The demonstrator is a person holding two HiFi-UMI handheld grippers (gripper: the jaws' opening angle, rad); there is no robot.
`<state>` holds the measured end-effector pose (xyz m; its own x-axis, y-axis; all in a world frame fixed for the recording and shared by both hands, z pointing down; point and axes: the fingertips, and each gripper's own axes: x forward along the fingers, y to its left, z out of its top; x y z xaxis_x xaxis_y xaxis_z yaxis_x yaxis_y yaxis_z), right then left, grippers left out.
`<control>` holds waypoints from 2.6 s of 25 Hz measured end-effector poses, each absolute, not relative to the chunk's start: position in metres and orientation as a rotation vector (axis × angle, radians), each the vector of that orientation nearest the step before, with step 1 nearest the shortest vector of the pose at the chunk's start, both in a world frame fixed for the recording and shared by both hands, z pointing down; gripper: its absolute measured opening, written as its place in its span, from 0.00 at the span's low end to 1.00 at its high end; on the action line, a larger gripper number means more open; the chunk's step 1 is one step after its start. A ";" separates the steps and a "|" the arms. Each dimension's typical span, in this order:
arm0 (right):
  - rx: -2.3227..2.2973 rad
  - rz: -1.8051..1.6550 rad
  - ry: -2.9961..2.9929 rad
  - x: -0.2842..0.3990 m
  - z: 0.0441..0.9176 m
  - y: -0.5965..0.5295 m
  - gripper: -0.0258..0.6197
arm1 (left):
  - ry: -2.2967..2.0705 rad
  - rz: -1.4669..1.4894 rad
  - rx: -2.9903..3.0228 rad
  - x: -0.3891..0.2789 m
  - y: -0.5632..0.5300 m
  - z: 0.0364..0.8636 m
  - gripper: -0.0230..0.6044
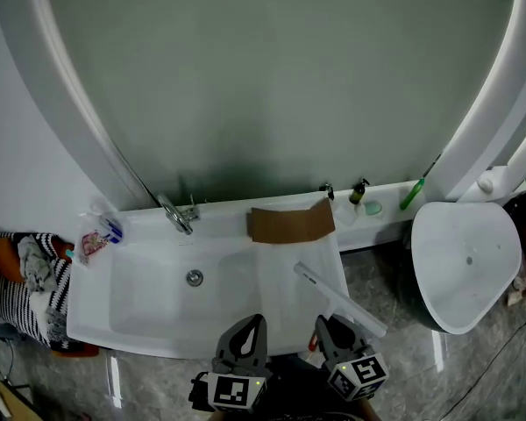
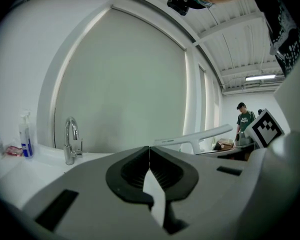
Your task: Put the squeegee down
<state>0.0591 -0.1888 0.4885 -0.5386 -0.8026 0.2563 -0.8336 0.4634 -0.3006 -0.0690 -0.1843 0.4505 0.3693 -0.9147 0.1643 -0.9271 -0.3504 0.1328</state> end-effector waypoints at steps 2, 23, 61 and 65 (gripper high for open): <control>1.442 0.612 -2.625 0.063 0.489 -0.203 0.12 | -1.653 0.155 2.408 -0.065 -0.194 0.454 0.05; 1.328 0.849 -2.650 0.063 0.509 -0.250 0.12 | -1.732 0.078 2.394 -0.061 -0.234 0.450 0.05; 1.099 1.578 -2.310 0.041 0.675 -0.341 0.13 | -1.763 0.154 2.274 -0.093 -0.276 0.469 0.05; 1.124 1.626 -2.244 0.050 0.688 -0.342 0.14 | -1.749 0.153 2.269 -0.091 -0.280 0.473 0.05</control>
<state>0.0498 -0.3420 0.6882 -0.7079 -0.4790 0.5190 -0.6424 0.1313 -0.7550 -0.0909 -0.2800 0.4726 0.2649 -0.9320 0.2472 -0.9609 -0.2336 0.1490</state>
